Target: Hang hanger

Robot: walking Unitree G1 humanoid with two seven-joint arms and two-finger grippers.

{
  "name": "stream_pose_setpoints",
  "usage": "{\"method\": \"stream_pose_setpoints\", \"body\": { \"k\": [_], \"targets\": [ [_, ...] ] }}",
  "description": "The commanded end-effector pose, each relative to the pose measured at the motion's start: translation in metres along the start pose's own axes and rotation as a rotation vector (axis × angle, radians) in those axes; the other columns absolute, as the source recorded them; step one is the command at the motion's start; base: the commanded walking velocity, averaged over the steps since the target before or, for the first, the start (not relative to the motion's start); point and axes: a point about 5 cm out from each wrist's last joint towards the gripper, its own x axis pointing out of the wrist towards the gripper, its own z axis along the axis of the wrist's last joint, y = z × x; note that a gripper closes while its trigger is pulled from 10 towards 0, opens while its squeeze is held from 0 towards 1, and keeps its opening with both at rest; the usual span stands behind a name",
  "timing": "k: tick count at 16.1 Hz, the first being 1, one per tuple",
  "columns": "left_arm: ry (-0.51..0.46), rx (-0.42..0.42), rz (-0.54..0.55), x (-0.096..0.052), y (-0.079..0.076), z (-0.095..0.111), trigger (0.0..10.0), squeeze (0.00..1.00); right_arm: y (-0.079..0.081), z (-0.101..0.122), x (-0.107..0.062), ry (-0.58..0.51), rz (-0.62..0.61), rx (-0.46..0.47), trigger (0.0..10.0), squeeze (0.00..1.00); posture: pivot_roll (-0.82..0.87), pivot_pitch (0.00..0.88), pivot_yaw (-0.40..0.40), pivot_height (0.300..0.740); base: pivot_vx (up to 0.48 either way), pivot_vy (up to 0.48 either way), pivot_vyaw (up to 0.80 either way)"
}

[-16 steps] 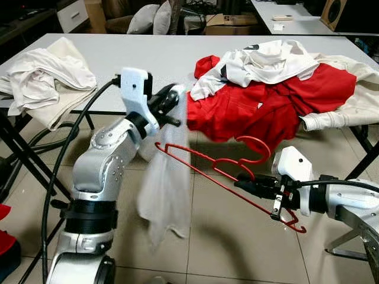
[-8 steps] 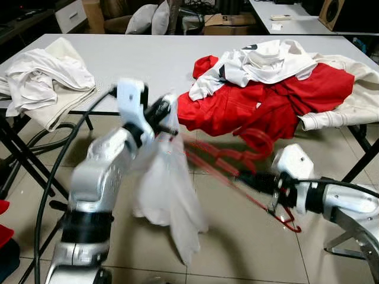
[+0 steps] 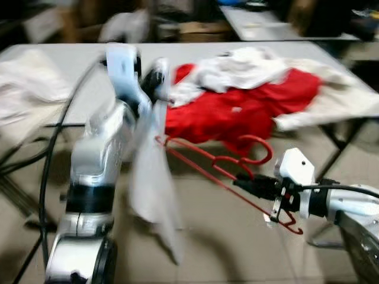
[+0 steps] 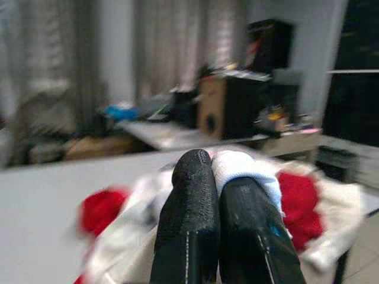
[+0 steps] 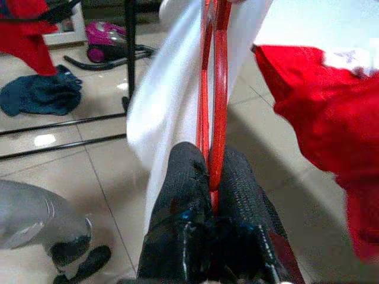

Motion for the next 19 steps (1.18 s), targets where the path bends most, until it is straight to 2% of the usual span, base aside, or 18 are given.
{"method": "stream_pose_setpoints", "body": {
  "k": [1, 5, 7, 8, 9, 11, 12, 14, 15, 16, 17, 18, 19],
  "targets": [
    [-0.035, 0.000, -0.048, 0.005, -0.008, 0.010, 10.0, 0.00, -0.003, 0.004, 0.001, 0.004, -0.005, -0.029, 10.0, 0.00, -0.08, 0.000, 0.045, 0.740, 0.480, 0.000, 0.00],
    [-0.147, 0.002, -0.172, 0.017, -0.025, 0.050, 10.0, 0.00, -0.003, 0.000, 0.011, 0.025, 0.029, -0.030, 10.0, 0.00, -0.08, 0.000, 0.046, 0.740, 0.480, 0.000, 0.00],
    [-0.210, 0.004, -0.230, 0.022, -0.030, 0.074, 10.0, 0.00, -0.008, -0.002, 0.018, 0.037, 0.064, -0.038, 10.0, 0.00, -0.08, 0.000, 0.046, 0.740, 0.480, 0.000, 0.00],
    [-0.240, -0.001, -0.251, 0.024, -0.032, 0.085, 10.0, 0.00, -0.014, -0.002, 0.022, 0.059, 0.076, -0.073, 10.0, 0.00, -0.08, 0.000, 0.046, 0.740, 0.480, 0.000, 0.00],
    [-0.264, -0.005, -0.271, 0.024, -0.032, 0.094, 10.0, 0.00, -0.021, -0.001, 0.025, 0.073, 0.079, -0.101, 10.0, 0.00, -0.07, 0.000, 0.042, 0.740, 0.480, 0.000, 0.00],
    [-0.344, -0.024, -0.323, 0.024, -0.033, 0.125, 10.0, 0.00, -0.063, 0.014, 0.034, 0.074, -0.043, -0.220, 10.0, 0.00, -0.07, 0.000, 0.029, 0.740, 0.480, 0.000, 0.00],
    [-0.378, -0.028, -0.344, 0.023, -0.033, 0.137, 10.0, 0.00, -0.088, 0.031, 0.036, 0.033, -0.148, -0.283, 10.0, 0.00, -0.06, 0.000, 0.028, 0.740, 0.480, 0.000, 0.00],
    [-0.440, -0.041, -0.372, 0.021, -0.034, 0.156, 10.0, 0.00, -0.142, 0.093, 0.026, -0.122, -0.394, -0.390, 10.0, 0.00, -0.05, 0.000, 0.018, 0.740, 0.480, 0.000, 0.00],
    [-0.470, -0.047, -0.381, 0.021, -0.034, 0.165, 10.0, 0.00, -0.165, 0.137, 0.008, -0.247, -0.554, -0.415, 10.0, 0.00, -0.05, 0.000, 0.006, 0.740, 0.480, 0.000, 0.00],
    [-0.503, -0.059, -0.379, 0.019, -0.033, 0.176, 10.0, 0.00, -0.185, 0.195, -0.029, -0.451, -0.767, -0.407, 10.0, 0.00, -0.04, 0.000, -0.002, 0.740, 0.480, 0.000, 0.00],
    [-0.518, -0.059, -0.368, 0.019, -0.029, 0.181, 10.0, 0.00, -0.194, 0.228, -0.059, -0.595, -0.907, -0.359, 10.0, 0.00, -0.04, 0.000, -0.008, 0.740, 0.480, 0.000, 0.00],
    [-0.514, -0.056, -0.354, 0.019, -0.027, 0.181, 10.0, 0.00, -0.196, 0.235, -0.069, -0.617, -0.934, -0.354, 10.0, 0.00, -0.03, 0.000, -0.018, 0.740, 0.480, 0.000, 0.00],
    [-0.485, -0.039, -0.308, 0.020, -0.021, 0.177, 10.0, 0.00, -0.199, 0.232, -0.071, -0.533, -0.915, -0.397, 10.0, 0.00, -0.03, 0.000, -0.024, 0.740, 0.480, 0.000, 0.00]
  ]
}}
